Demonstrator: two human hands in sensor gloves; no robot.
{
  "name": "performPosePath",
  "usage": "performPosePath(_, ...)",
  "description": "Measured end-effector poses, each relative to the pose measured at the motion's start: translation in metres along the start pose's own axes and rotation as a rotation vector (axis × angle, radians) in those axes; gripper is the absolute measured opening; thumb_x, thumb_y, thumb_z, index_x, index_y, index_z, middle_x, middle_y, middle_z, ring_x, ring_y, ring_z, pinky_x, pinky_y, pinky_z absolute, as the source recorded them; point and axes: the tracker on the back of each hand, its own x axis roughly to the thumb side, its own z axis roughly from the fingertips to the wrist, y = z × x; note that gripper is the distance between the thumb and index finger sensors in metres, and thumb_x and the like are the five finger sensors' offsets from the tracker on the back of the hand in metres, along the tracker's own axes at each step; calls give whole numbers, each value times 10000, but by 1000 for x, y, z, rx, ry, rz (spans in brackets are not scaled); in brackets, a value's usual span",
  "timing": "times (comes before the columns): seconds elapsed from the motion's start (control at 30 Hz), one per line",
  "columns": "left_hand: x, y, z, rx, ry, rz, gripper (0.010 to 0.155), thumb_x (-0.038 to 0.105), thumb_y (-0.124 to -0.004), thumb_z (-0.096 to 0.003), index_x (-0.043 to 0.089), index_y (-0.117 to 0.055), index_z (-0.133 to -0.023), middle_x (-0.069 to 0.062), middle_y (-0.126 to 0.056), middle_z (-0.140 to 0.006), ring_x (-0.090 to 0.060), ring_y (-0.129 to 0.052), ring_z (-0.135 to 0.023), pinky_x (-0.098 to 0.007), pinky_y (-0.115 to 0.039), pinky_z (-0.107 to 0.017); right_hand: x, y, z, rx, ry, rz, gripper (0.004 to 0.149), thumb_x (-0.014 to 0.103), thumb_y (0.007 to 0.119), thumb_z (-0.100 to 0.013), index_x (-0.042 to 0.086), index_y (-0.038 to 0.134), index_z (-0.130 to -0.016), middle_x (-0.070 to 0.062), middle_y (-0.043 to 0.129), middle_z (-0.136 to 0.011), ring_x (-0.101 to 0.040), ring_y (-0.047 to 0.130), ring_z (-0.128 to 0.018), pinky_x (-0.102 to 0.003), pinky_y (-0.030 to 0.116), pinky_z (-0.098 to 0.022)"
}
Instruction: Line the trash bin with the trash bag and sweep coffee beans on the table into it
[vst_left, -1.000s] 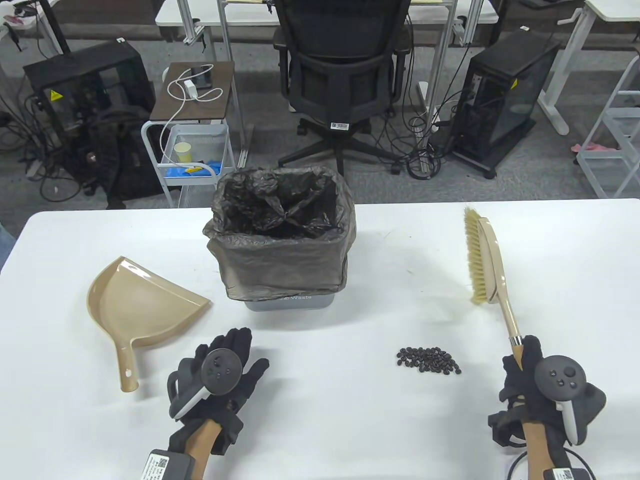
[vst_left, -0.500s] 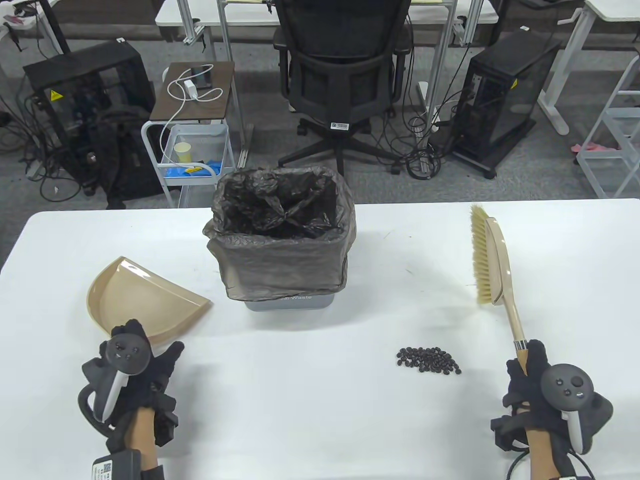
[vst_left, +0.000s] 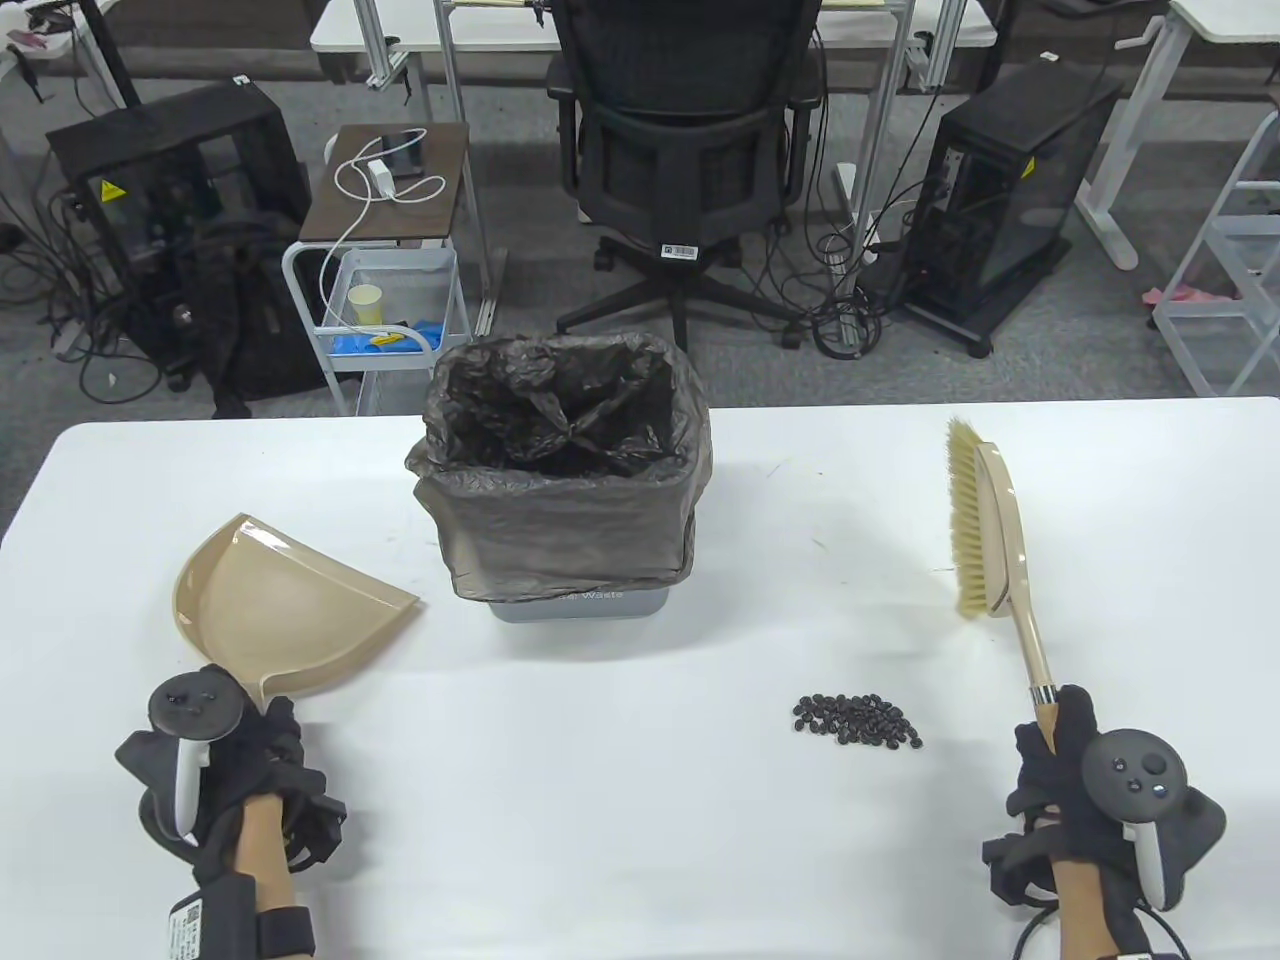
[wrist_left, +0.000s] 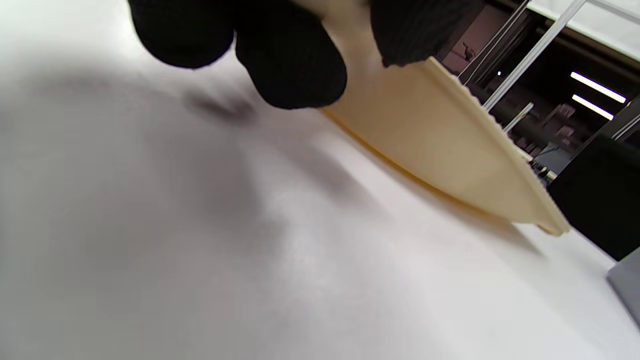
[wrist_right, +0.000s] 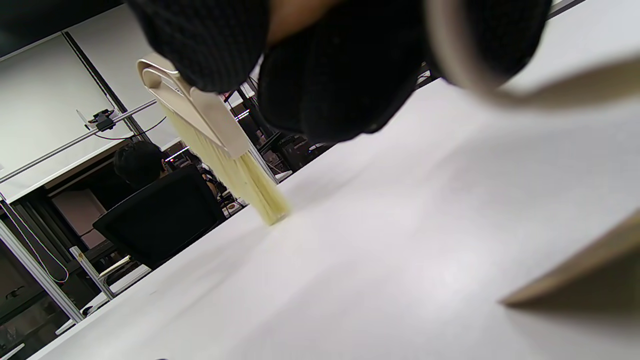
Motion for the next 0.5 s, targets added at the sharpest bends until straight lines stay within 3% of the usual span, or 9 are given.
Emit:
performPosePath(0.23,18,27,38,262,-150,102,742,343,-730,-598,120,-274,-1140,-196,-589,-1141,-176,-929,-690,-471,-780,-548,-2,-1,0,6,7,-17,659,331,807,-428,109,575,-1003,-38,908,-747,-251,990,-410,-487,783,-425)
performPosePath(0.5,43,52,87,442,-431,251,740,344,-733,-597,129,-278,-1140,-187,-584,-1143,-174,-929,-688,-473,-778,-551,-1,-1,0,4,-4,-16,658,330,808,-428,110,577,-1003,-40,910,-746,-251,992,-409,-487,783,-426)
